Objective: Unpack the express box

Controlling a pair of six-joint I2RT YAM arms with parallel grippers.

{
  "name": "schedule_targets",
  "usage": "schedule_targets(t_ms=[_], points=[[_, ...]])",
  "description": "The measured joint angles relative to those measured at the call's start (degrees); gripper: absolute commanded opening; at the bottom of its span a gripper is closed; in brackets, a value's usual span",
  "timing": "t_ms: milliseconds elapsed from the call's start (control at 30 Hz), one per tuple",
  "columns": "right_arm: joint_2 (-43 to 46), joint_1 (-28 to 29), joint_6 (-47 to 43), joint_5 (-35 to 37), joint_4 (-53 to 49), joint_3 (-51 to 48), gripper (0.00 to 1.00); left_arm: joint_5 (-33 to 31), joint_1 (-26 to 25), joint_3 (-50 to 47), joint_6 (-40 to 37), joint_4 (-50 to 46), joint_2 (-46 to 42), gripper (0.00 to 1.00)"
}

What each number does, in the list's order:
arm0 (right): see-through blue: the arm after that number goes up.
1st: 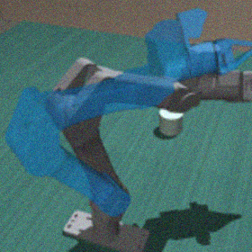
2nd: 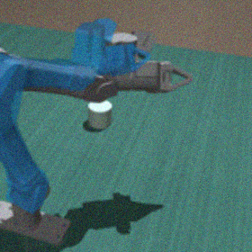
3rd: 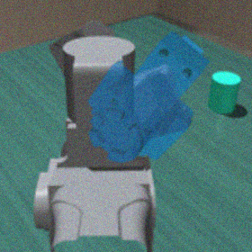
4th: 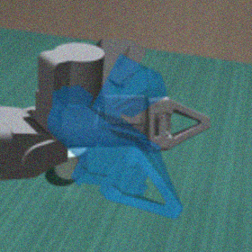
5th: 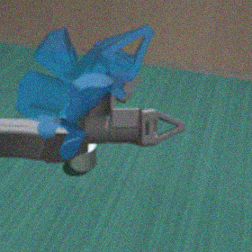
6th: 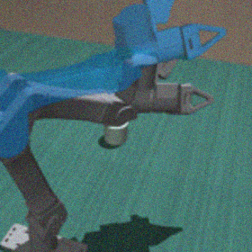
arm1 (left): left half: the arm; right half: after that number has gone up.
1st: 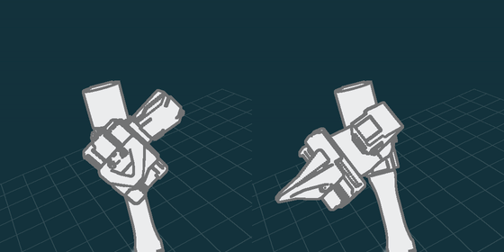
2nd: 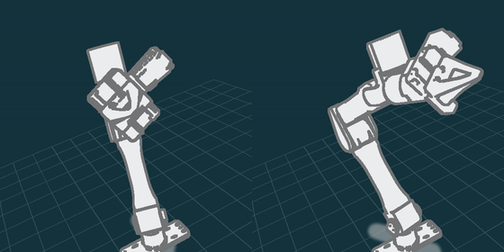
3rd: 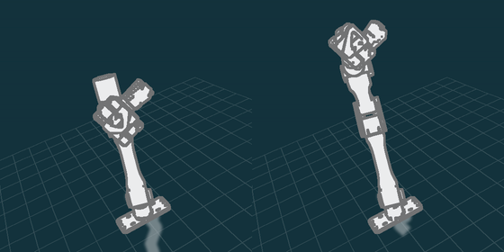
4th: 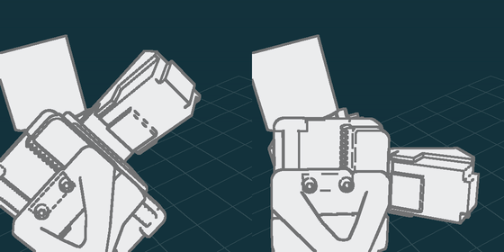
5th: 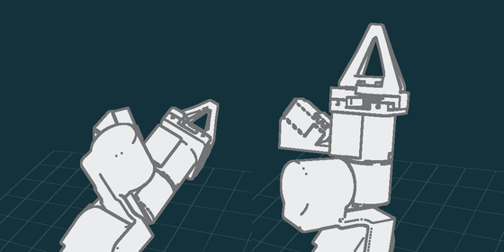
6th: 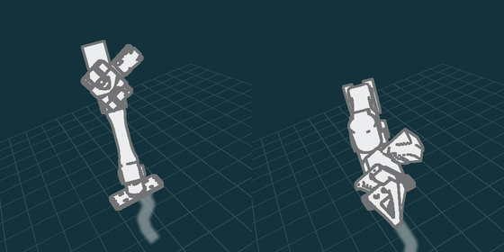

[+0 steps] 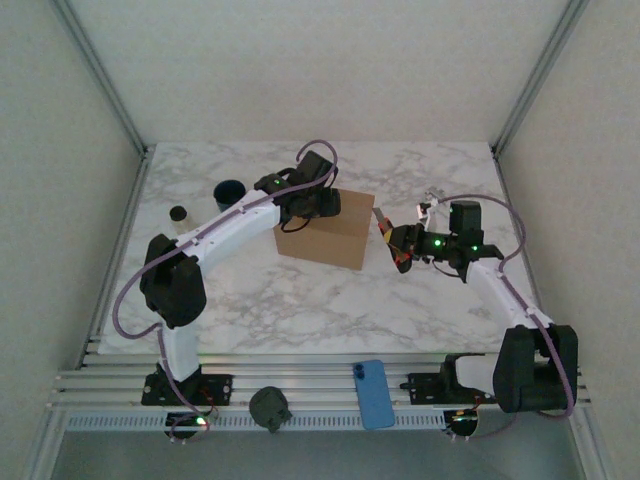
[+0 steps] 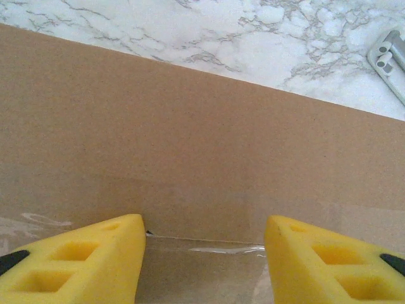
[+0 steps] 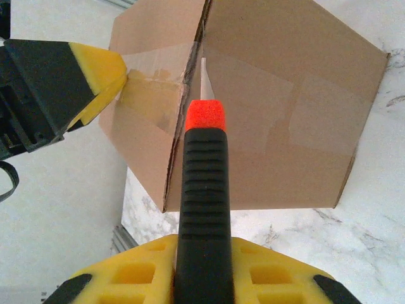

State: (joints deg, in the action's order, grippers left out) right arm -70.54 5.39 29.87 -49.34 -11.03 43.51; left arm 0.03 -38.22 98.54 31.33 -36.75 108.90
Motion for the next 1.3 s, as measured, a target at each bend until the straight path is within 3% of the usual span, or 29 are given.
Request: schedule_targets(t_ms=[800, 967, 1067, 1300], points=[[6.6, 3.3, 6.38, 3.34, 0.13, -3.65, 0.0, -0.96, 0.0, -0.96, 0.17, 1.16, -0.42, 0.53], [5.86, 3.63, 6.62, 3.98, 0.44, -3.65, 0.0, -1.18, -0.02, 0.57, -0.07, 0.24, -0.24, 0.71], [4.63, 3.82, 6.36, 4.2, 1.2, -3.28, 0.0, -3.08, -0.24, 6.73, -1.14, -4.63, 1.77, 0.77], [3.67, 3.91, 4.72, 4.85, -1.51, -0.72, 0.0, -10.99, 0.22, 35.21, -4.76, -17.09, 11.28, 0.78]])
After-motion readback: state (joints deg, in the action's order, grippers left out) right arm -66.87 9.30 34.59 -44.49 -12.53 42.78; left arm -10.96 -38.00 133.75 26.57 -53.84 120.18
